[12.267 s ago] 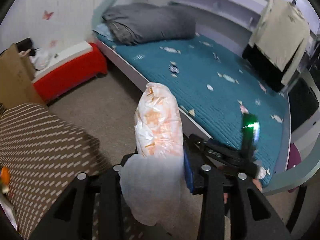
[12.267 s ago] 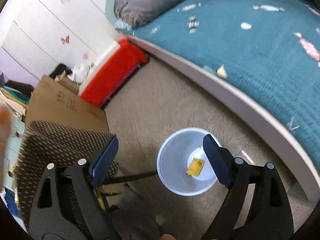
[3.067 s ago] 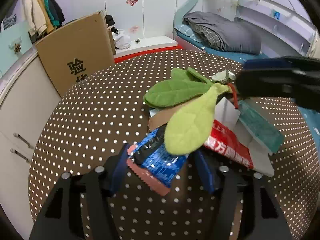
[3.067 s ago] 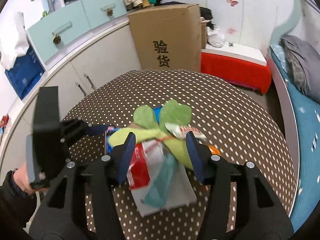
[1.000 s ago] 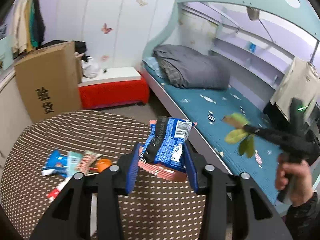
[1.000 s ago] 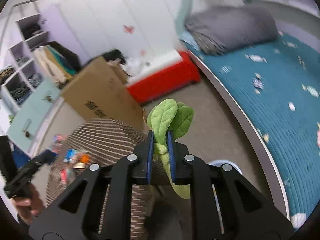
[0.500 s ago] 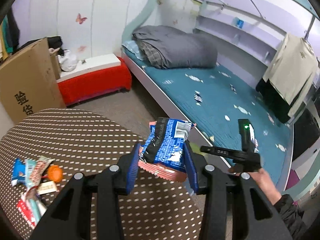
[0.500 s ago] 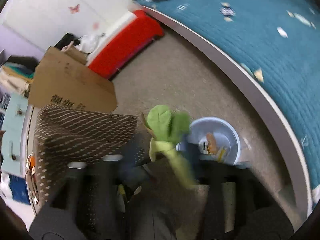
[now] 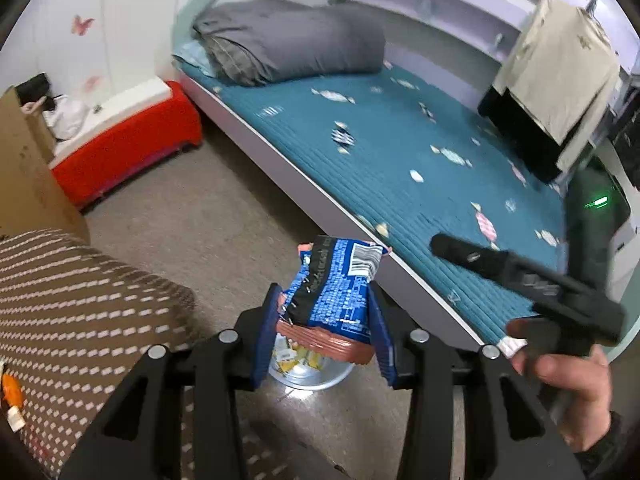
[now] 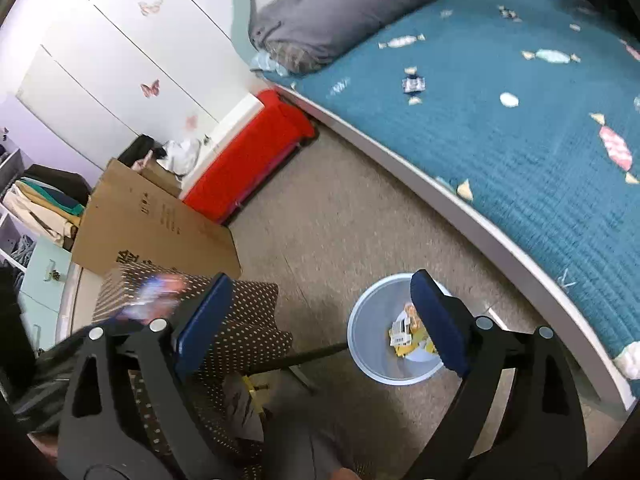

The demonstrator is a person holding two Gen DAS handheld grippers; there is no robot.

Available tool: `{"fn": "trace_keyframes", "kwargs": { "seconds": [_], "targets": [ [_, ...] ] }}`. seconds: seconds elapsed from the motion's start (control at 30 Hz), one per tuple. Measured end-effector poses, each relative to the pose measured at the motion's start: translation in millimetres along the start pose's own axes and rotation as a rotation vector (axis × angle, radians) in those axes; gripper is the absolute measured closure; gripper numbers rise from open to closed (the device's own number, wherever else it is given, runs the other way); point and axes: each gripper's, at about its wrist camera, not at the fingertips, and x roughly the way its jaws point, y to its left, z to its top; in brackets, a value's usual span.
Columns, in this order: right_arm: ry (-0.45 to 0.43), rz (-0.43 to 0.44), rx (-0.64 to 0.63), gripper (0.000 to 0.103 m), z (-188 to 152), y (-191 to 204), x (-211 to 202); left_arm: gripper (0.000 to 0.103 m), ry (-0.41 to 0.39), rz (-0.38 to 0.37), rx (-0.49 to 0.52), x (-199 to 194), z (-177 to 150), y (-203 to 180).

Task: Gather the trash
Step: 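Return both tools to the table toward the remaining trash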

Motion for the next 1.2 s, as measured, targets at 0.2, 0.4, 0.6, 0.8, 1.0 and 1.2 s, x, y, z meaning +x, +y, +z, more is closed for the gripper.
{"fn": "trace_keyframes", "kwargs": {
  "seconds": [0.2, 0.4, 0.6, 0.8, 1.0, 1.2],
  "targets": [
    [-0.035, 0.003, -0.021, 0.007, 0, 17, -19, 0.011, -0.004, 0.054, 0.021, 11, 4, -2],
    [-0.021, -0.020, -0.039, 0.006, -13, 31, -17, 0.010, -0.071, 0.091, -0.028, -25, -6, 15],
    [-0.018, -0.027, -0.076, 0.006, -21, 54, -22, 0.010, -0.155, 0.124, -0.043, -71, -21, 27],
    [-0.037, 0.009, -0.149, 0.006, -28, 95, -41, 0.009, -0.248, 0.148, -0.053, -122, -37, 34],
    [-0.046, 0.058, -0.242, 0.006, -39, 146, -57, 0.008, -0.304, 0.196, -0.074, -163, -59, 44],
    [-0.022, 0.085, -0.343, 0.006, -59, 197, -56, 0.008, -0.334, 0.244, -0.154, -194, -90, 71]
  ]
}}
